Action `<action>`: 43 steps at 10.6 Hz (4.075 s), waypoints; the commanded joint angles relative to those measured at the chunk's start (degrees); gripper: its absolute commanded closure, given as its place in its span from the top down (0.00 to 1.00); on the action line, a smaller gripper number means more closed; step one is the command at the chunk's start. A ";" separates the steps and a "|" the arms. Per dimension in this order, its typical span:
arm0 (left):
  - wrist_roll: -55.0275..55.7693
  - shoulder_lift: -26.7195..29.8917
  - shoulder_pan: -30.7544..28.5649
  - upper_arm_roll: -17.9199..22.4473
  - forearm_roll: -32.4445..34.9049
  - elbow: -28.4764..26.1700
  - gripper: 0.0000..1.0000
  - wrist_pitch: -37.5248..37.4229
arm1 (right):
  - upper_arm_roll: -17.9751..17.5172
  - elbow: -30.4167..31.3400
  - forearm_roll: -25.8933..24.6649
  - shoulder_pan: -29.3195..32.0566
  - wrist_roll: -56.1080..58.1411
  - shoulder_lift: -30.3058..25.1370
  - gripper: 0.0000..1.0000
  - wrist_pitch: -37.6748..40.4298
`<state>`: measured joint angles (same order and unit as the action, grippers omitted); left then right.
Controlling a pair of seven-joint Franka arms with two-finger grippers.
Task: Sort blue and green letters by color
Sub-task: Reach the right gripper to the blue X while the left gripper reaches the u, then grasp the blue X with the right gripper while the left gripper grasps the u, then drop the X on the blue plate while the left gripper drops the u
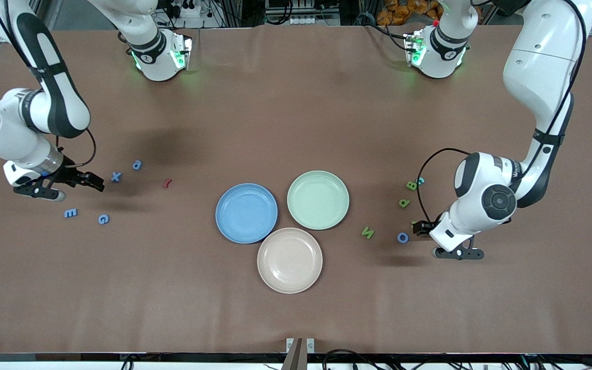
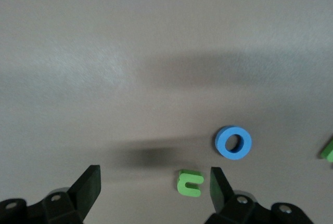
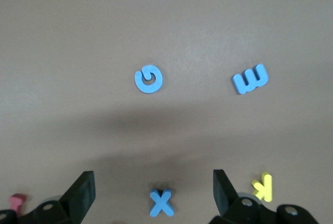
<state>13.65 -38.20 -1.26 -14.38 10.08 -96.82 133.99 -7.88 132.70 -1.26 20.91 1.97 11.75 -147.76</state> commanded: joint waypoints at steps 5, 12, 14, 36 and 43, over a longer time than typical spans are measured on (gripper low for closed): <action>1.64 1.38 1.09 0.14 5.54 -7.42 0.88 6.55 | -0.73 8.80 0.03 2.90 0.57 4.15 1.00 -11.49; 2.17 0.58 1.00 -0.03 6.36 -7.24 0.82 8.22 | -0.73 12.22 0.11 2.38 -0.04 4.07 0.82 -11.67; 2.43 0.15 1.18 -0.03 6.36 -7.24 0.79 8.48 | -0.65 12.75 0.11 2.38 -0.04 4.16 0.68 -11.93; 24.91 0.15 13.11 -7.24 4.16 1.98 0.00 3.56 | -1.08 -21.30 1.17 -25.63 -37.54 7.82 0.03 14.05; 39.62 -1.79 20.34 -6.80 5.12 1.98 1.00 3.56 | -1.08 -33.19 0.20 -40.59 -48.72 20.93 0.08 15.40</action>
<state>52.37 -40.17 19.12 -21.75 14.56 -96.05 138.30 -9.35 105.46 -0.74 -16.74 -43.36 27.96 -133.09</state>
